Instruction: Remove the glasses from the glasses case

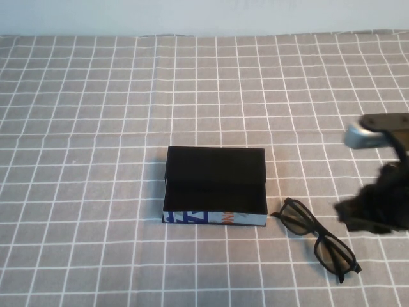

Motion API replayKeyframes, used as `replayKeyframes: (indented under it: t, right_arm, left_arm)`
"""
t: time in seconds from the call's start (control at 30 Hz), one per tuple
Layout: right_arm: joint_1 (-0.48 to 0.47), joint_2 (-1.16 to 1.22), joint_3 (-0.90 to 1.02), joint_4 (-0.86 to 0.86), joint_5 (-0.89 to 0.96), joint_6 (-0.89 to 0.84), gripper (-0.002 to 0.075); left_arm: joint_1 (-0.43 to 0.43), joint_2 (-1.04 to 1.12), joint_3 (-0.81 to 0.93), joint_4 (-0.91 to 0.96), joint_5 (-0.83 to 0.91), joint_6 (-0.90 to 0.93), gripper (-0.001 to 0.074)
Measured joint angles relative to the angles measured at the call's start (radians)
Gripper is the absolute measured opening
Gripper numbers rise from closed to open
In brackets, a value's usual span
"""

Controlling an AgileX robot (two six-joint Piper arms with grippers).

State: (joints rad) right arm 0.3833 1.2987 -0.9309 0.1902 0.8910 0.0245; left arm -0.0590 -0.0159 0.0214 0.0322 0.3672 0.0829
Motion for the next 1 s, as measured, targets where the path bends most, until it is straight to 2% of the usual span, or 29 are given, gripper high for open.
replayKeyframes:
  t: [0.3, 0.47, 0.57, 0.87, 1.0]
  right_arm:
    - [0.000, -0.370, 0.172, -0.049, 0.007, -0.005, -0.0016]
    - [0.000, -0.486, 0.312, -0.076, -0.133, -0.007, -0.0016]
    - [-0.003, -0.540, 0.413, -0.079, -0.288, -0.007, -0.0016]
    - [-0.245, -0.879, 0.803, -0.062, -0.773, -0.007, -0.0018]
    - [-0.311, -1.056, 0.940, -0.062, -0.871, -0.007, -0.0018]
  left_arm:
    - [0.000, 0.000, 0.000, 0.000, 0.000, 0.000, -0.0004]
    - [0.000, 0.000, 0.000, 0.000, 0.000, 0.000, -0.0004]
    - [0.000, 0.000, 0.000, 0.000, 0.000, 0.000, -0.0004]
    - [0.000, 0.000, 0.000, 0.000, 0.000, 0.000, -0.0004]
    - [0.000, 0.000, 0.000, 0.000, 0.000, 0.000, -0.0004]
